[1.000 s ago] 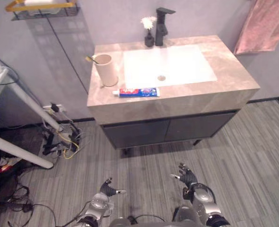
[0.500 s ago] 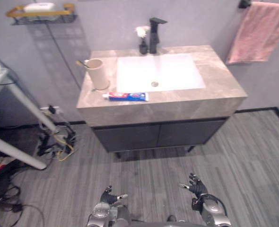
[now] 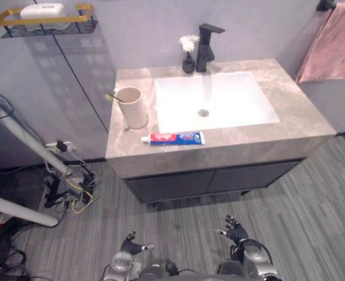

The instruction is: Organize washtable

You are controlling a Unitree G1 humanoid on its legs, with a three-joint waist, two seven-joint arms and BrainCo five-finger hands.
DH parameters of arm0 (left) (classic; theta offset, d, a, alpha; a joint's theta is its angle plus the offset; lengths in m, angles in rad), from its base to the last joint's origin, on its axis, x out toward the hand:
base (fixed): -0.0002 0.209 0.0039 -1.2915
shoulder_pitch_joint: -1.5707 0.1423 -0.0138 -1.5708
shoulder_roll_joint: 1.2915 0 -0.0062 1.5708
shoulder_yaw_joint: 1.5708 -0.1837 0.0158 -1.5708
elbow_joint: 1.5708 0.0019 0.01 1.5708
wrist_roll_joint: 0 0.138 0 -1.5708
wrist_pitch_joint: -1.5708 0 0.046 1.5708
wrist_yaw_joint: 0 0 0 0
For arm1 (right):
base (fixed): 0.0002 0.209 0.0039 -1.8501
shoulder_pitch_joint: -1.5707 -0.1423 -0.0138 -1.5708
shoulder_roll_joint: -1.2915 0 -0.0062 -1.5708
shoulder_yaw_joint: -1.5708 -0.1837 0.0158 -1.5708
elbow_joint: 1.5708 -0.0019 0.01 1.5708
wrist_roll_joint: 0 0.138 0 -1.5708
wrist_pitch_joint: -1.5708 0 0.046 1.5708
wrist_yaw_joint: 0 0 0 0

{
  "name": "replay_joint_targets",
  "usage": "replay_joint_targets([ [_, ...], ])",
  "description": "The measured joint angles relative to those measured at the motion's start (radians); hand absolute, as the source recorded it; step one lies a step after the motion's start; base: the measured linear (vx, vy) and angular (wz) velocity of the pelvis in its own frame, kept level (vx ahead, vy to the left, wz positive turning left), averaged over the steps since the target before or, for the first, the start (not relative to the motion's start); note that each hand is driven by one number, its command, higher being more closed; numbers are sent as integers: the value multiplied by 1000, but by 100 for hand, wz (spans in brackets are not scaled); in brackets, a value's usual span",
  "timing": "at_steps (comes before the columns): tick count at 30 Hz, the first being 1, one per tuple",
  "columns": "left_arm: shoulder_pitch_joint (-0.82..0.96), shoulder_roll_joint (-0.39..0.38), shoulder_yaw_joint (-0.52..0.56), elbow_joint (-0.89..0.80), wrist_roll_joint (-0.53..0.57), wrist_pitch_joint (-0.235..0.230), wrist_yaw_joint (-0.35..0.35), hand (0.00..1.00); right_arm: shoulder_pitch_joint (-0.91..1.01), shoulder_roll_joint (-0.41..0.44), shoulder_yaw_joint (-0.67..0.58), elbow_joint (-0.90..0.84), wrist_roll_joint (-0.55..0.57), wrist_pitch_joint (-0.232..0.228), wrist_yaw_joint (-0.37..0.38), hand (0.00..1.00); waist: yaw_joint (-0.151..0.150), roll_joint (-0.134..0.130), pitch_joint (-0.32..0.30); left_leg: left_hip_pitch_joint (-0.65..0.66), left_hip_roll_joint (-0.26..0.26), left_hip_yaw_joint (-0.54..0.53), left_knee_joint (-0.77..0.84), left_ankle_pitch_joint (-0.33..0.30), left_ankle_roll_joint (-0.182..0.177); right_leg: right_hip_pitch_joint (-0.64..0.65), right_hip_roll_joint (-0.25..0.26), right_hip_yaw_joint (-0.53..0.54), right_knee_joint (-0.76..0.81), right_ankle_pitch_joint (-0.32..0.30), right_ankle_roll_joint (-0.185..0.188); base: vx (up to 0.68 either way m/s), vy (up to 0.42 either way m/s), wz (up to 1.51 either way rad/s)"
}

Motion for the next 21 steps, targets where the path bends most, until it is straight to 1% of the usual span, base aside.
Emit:
replay_joint_targets([
  [1, -14, -3, -4, -11, -1, -3, 1, 0, 0, 0, 0, -4, 0, 0, -1, 0, -2, 1, 6, 15, 3, -13, -1, 0, 0, -13, -5, -24, -19, -21, -10, 221, -97, 34],
  [3, -38, -6, -3, -35, -2, -6, 3, 0, 0, -1, -1, -5, 0, -1, -2, 0, -4, -6, 8, 29, 5, -33, -1, 0, -1, -22, -13, -36, -114, -24, -14, 210, -160, 41],
  [4, -50, -11, -4, -38, -3, -6, 6, 0, -1, -5, -4, -5, 1, -1, -3, 0, -4, -4, 9, 26, 12, -59, 3, 1, -4, -17, -8, -29, -230, -20, -14, 192, -247, 59],
  [5, -58, -16, -8, -40, -3, -8, 13, 0, -1, -7, -10, -2, 1, -1, -6, 0, -5, -12, 11, 22, 18, -85, 10, 4, -23, 12, 4, -4, -402, 9, -9, 185, -262, 61],
  [6, -58, -4, -8, -40, -3, -11, 19, 0, 3, -5, -13, 6, 1, -4, -7, 0, -2, -22, 11, 22, 11, -99, 9, 6, -47, 21, 5, 10, -467, 83, -3, 189, -286, 67],
  [7, -56, 8, -8, -37, -2, -13, 19, 0, 4, 4, -29, 46, -1, -8, -7, 0, -2, -54, 15, 33, -7, -137, 6, -8, -79, 32, -17, 26, -513, 186, 45, 164, -250, 49],
  [8, -52, 5, -6, -31, -2, -14, 20, 0, -1, 3, -45, 78, -2, -6, -9, 0, -1, -54, 13, 39, -2, -151, -2, -17, -95, 54, -14, 22, -527, 154, 77, 250, -374, 49],
  [9, -35, -11, 4, -9, -2, -13, 20, 0, -22, -10, -77, 143, -14, 0, -14, 0, 1, -26, 12, 31, 35, -166, -11, -12, -117, 97, 20, -7, -611, 156, 48, 188, -292, 30],
  [10, -23, -20, 7, 12, -2, -12, 18, 0, -22, -17, -98, 170, -32, 2, -19, 0, 2, -13, 11, 29, 58, -176, -13, -9, -128, 134, 49, -32, -678, 179, 38, 187, -321, 24],
  [11, -10, -25, 11, 22, -2, -10, 17, 0, -19, -20, -105, 187, -44, 3, -20, 0, 0, -8, 9, 32, 69, -180, -15, -10, -135, 161, 72, -44, -722, 196, 30, 117, -226, 10],
  [12, 12, -32, 35, 36, -2, -5, 13, 0, -5, -20, -135, 208, -61, 7, -21, 0, 2, -8, 6, 48, 97, -182, -17, -12, -156, 210, 109, -52, -795, 223, 16, 127, -246, -4],
  [13, 32, -32, 54, 47, 0, -1, 2, 0, 4, -22, -162, 230, -81, 7, -21, 0, 4, -16, 2, 58, 115, -182, -19, -15, -166, 240, 134, -55, -841, 237, 4, 93, -164, -9],
  [15, 44, -32, 69, 53, 8, 0, -6, 0, 20, -31, -207, 246, -89, 8, -21, 0, 4, -25, -5, 59, 128, -184, -20, -14, -175, 257, 150, -62, -874, 249, -6, 47, -70, 1],
  [18, 38, -33, 83, 58, 20, 0, -22, 0, 50, -51, -256, 274, -89, 10, -22, 0, 0, -21, -7, 61, 124, -201, -22, -13, -175, 278, 148, -80, -895, 257, -6, 7, 12, 15],
  [21, 30, -27, 85, 58, 22, 0, -24, 0, 93, -41, -294, 275, -91, 30, -20, 0, 0, -20, -10, 60, 108, -214, -27, -14, -175, 288, 139, -93, -895, 260, -2, -34, 53, 13],
])
